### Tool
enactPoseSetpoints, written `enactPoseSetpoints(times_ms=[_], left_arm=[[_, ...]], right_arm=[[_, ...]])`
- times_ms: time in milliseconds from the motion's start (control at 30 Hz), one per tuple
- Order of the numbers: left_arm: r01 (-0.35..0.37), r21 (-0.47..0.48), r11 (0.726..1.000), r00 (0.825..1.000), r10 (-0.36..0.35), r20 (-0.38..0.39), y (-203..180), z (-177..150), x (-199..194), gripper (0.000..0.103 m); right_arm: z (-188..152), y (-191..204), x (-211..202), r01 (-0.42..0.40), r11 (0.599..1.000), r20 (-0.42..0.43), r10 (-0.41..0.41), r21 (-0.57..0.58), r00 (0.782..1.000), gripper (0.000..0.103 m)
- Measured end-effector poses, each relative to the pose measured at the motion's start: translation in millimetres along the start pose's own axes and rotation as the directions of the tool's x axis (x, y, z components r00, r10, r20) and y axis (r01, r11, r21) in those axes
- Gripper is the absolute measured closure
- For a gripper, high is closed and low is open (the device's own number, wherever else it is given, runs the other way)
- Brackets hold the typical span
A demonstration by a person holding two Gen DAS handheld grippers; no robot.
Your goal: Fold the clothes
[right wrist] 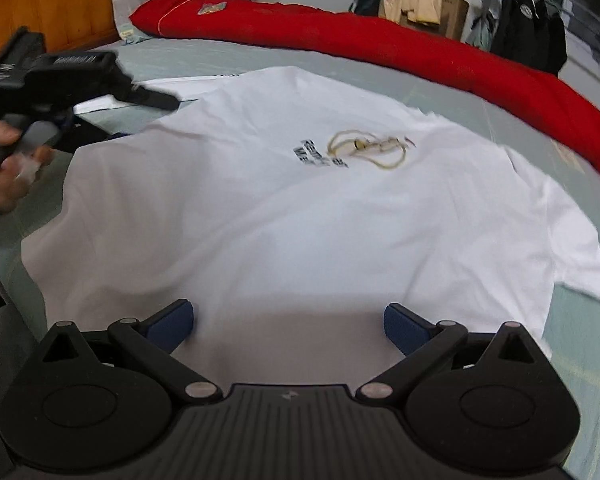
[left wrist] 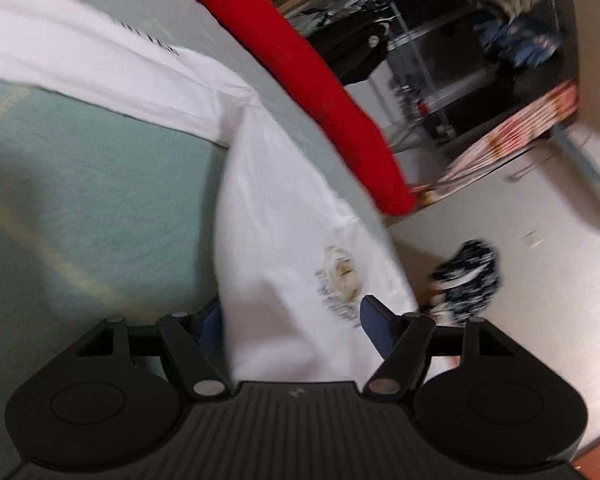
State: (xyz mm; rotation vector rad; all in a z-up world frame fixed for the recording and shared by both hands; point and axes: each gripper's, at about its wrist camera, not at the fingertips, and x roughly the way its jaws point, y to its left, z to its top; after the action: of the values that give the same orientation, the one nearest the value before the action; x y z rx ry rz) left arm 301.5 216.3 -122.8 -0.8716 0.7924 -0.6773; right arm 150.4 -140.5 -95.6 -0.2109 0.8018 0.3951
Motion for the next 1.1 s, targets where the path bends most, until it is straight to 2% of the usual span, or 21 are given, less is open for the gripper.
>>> enactPoseSetpoints(times_ms=[100, 333, 400, 533, 667, 733, 800, 833, 900, 1000, 1033, 1100], left_arm=[[0.097, -0.042, 0.994, 0.995, -0.098, -0.029, 2, -8, -5, 0.030], [0.185, -0.077, 0.980, 0.981, -0.189, -0.049, 5, -64, -40, 0.029], [0.174, -0.050, 0.983, 0.982, -0.177, -0.065, 0, -75, -43, 0.028], [0.114, 0.071, 0.991, 0.989, -0.107, -0.100, -16, -87, -39, 0.025], [0.024, 0.155, 0.988, 0.990, -0.002, -0.141, -29, -87, -24, 0.025], [-0.005, 0.185, 0.983, 0.988, 0.034, -0.153, -34, -90, -21, 0.026], [-0.015, 0.183, 0.983, 0.987, 0.044, -0.158, -34, -91, -21, 0.026], [-0.018, 0.180, 0.984, 0.986, 0.048, -0.160, -34, -91, -21, 0.026], [-0.026, 0.174, 0.984, 0.985, 0.055, -0.164, -34, -92, -21, 0.026], [-0.038, 0.165, 0.986, 0.983, 0.066, -0.169, -34, -94, -21, 0.026], [-0.042, 0.163, 0.986, 0.983, 0.071, -0.171, -35, -93, -22, 0.026], [-0.049, 0.158, 0.986, 0.982, 0.077, -0.171, -35, -92, -21, 0.026]], right_arm=[[-3, -2, -2, -0.008, 1.000, -0.001, 0.008, 0.006, 1.000, 0.000], [-9, -6, -12, -0.033, 0.999, 0.002, 0.033, -0.007, 0.999, 0.000], [-14, -9, -22, -0.068, 0.998, 0.016, 0.067, 0.005, 0.998, 0.000], [-24, -32, -49, -0.173, 0.976, 0.073, 0.164, 0.131, 0.984, 0.000], [-44, -69, -71, -0.159, 0.942, 0.115, 0.130, 0.295, 0.985, 0.000], [-58, -91, -74, -0.148, 0.910, 0.114, 0.112, 0.387, 0.987, 0.000], [-77, -112, -73, -0.174, 0.851, 0.127, 0.127, 0.495, 0.984, 0.000], [-88, -123, -69, -0.216, 0.810, 0.147, 0.161, 0.546, 0.976, 0.000], [-104, -142, -61, -0.316, 0.716, 0.223, 0.225, 0.623, 0.948, 0.000], [-111, -163, -48, -0.475, 0.578, 0.358, 0.312, 0.663, 0.880, 0.000], [-109, -169, -41, -0.505, 0.545, 0.386, 0.326, 0.669, 0.863, 0.000], [-100, -179, -26, -0.555, 0.510, 0.421, 0.362, 0.657, 0.832, 0.000]])
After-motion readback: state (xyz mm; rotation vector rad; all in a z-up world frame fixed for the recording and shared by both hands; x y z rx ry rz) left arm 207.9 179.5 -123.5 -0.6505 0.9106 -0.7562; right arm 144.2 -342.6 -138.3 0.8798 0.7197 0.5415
